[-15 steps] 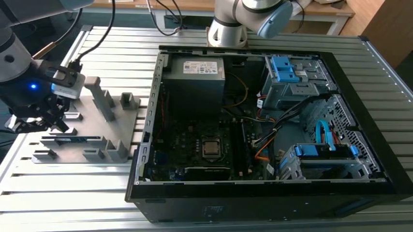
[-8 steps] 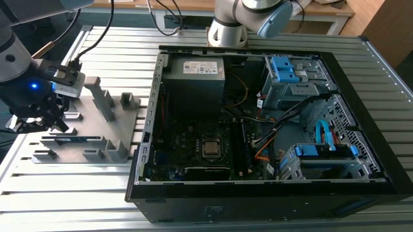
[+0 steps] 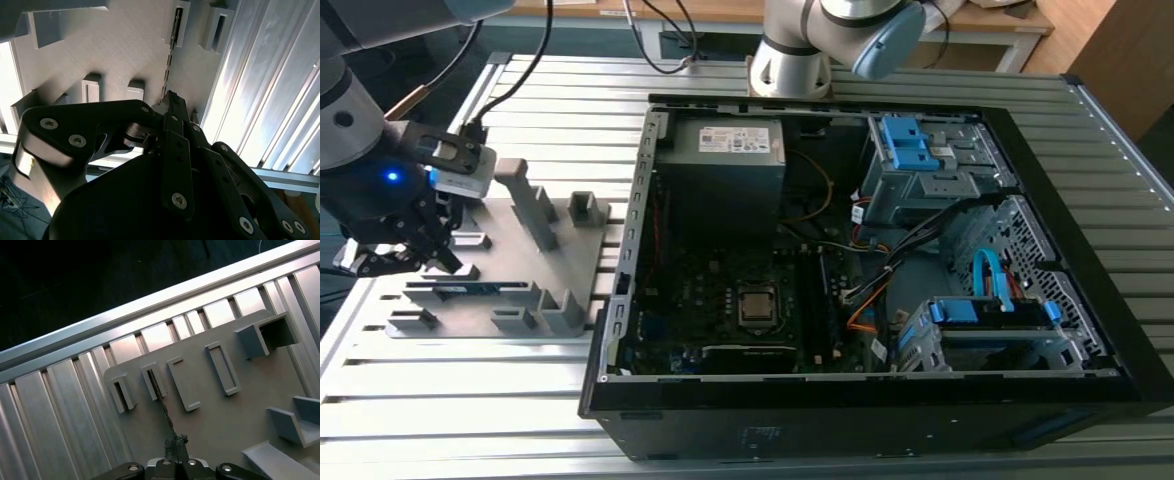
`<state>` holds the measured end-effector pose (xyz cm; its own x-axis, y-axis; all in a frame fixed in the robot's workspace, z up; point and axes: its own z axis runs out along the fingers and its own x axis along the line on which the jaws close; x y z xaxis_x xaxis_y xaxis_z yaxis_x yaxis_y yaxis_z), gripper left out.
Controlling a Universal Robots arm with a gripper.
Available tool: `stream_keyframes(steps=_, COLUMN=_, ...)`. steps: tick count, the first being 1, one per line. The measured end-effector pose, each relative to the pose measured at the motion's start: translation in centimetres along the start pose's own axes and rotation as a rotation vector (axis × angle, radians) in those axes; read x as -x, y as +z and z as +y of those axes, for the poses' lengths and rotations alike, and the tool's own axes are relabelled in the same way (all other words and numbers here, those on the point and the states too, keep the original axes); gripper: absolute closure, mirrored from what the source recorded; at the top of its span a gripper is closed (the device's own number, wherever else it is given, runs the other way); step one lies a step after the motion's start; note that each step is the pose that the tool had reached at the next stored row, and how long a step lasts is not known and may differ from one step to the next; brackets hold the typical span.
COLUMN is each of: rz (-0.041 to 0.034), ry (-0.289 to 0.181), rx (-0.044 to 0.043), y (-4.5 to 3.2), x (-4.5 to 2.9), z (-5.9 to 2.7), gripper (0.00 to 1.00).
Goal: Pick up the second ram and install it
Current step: 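Pick up the second ram and move it above second insertion slot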
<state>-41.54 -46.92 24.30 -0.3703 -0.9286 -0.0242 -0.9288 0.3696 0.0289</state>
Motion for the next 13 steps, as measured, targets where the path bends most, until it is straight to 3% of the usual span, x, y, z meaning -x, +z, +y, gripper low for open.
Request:
stream_keyframes(steps=8, rz=0.0013, ry=-0.045, rx=0.0011, y=0.0, x=0.0, z=0.0, gripper=0.9)
stream_keyframes(steps=13, rz=0.0031, ry=-0.106, rx=0.0026, y=0.0, x=0.0, z=0.0, gripper=0.9)
